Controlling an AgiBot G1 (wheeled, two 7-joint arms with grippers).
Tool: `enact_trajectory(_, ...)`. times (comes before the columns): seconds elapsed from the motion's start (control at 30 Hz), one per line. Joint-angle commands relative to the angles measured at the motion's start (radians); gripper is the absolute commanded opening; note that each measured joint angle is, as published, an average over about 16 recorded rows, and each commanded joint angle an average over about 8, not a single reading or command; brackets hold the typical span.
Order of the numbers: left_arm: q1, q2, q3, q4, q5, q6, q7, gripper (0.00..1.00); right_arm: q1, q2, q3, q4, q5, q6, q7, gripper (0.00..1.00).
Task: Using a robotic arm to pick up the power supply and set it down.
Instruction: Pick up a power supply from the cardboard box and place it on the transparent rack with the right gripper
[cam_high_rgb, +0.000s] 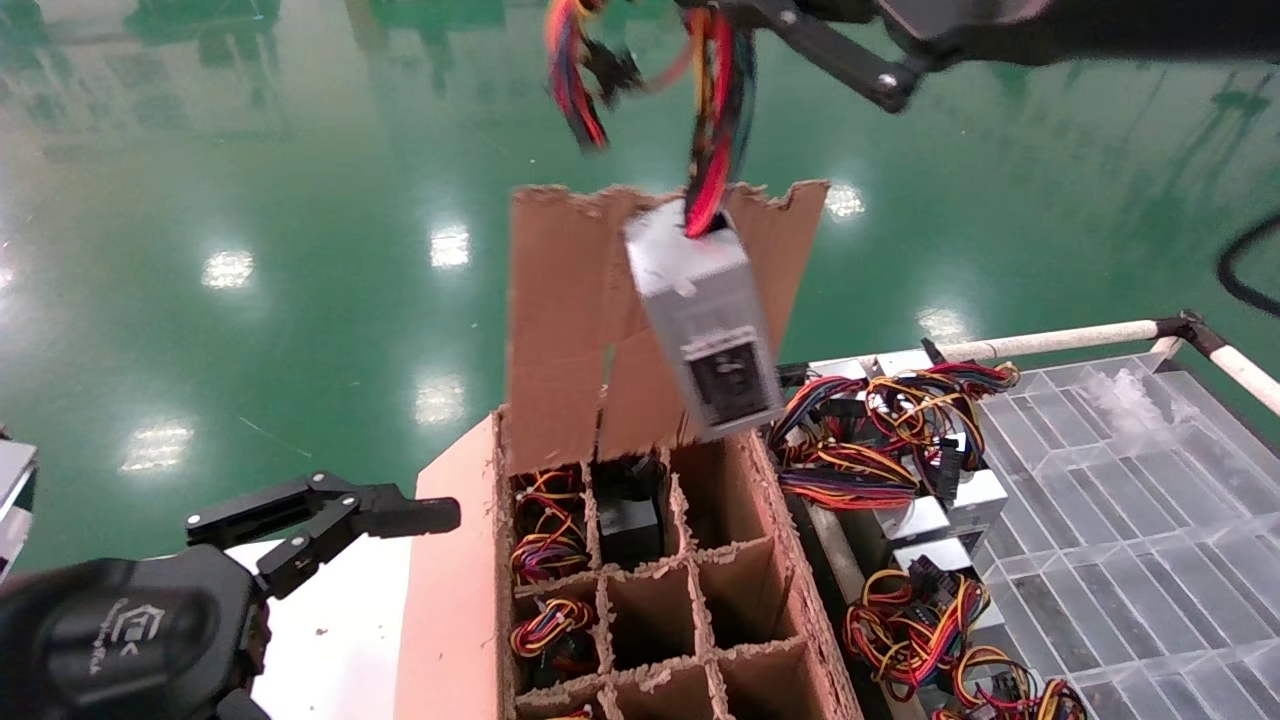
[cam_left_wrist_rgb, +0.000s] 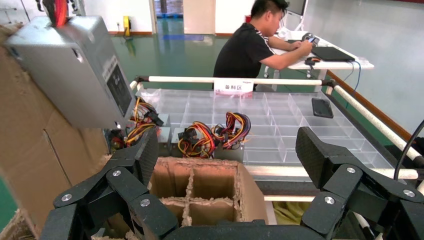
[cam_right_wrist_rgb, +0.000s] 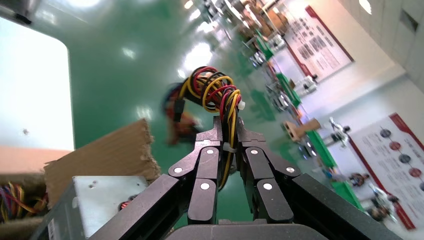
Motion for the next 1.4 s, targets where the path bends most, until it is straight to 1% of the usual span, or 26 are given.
enact_trajectory(0.03, 0.000, 0.000, 0.000, 0.000, 0.000, 0.000, 0.000, 1.00, 0.000, -0.019, -0.014, -0.011, -0.003, -0.014, -0.003, 0.00)
enact_trajectory(0.4, 0.000, 0.000, 0.000, 0.000, 0.000, 0.000, 0.000, 1.00, 0.012, -0.029, -0.024, -0.002, -0.014, -0.014, 0.024, 0.00)
enact_trajectory(0.53, 0.000, 0.000, 0.000, 0.000, 0.000, 0.000, 0.000, 1.00, 0.011, -0.026, -0.011, -0.004, 0.000, 0.003, 0.050, 0.00)
enact_trajectory(0.6, 0.000, 0.000, 0.000, 0.000, 0.000, 0.000, 0.000, 1.00, 0.002, -0.029, -0.001, -0.027, 0.032, 0.005, 0.093, 0.00)
enact_trajectory(0.63, 0.000, 0.000, 0.000, 0.000, 0.000, 0.000, 0.000, 1.00, -0.008, -0.035, 0.006, -0.048, 0.061, 0.005, 0.130, 0.00)
enact_trajectory(0.83, 0.000, 0.000, 0.000, 0.000, 0.000, 0.000, 0.000, 1.00, -0.073, -0.078, 0.040, -0.189, 0.250, 0.003, 0.408, 0.00)
enact_trajectory(0.9, 0.000, 0.000, 0.000, 0.000, 0.000, 0.000, 0.000, 1.00, -0.086, -0.083, 0.046, -0.208, 0.278, 0.017, 0.466, 0.00)
enact_trajectory(0.97, 0.000, 0.000, 0.000, 0.000, 0.000, 0.000, 0.000, 1.00, -0.096, -0.082, 0.051, -0.214, 0.288, 0.034, 0.500, 0.00)
enact_trajectory(1.17, 0.000, 0.000, 0.000, 0.000, 0.000, 0.000, 0.000, 1.00, -0.132, -0.067, 0.052, -0.199, 0.272, 0.086, 0.530, 0.00)
enact_trajectory(1.4, 0.000, 0.000, 0.001, 0.000, 0.000, 0.000, 0.000, 1.00, -0.147, -0.046, 0.052, -0.195, 0.239, 0.123, 0.517, 0.00)
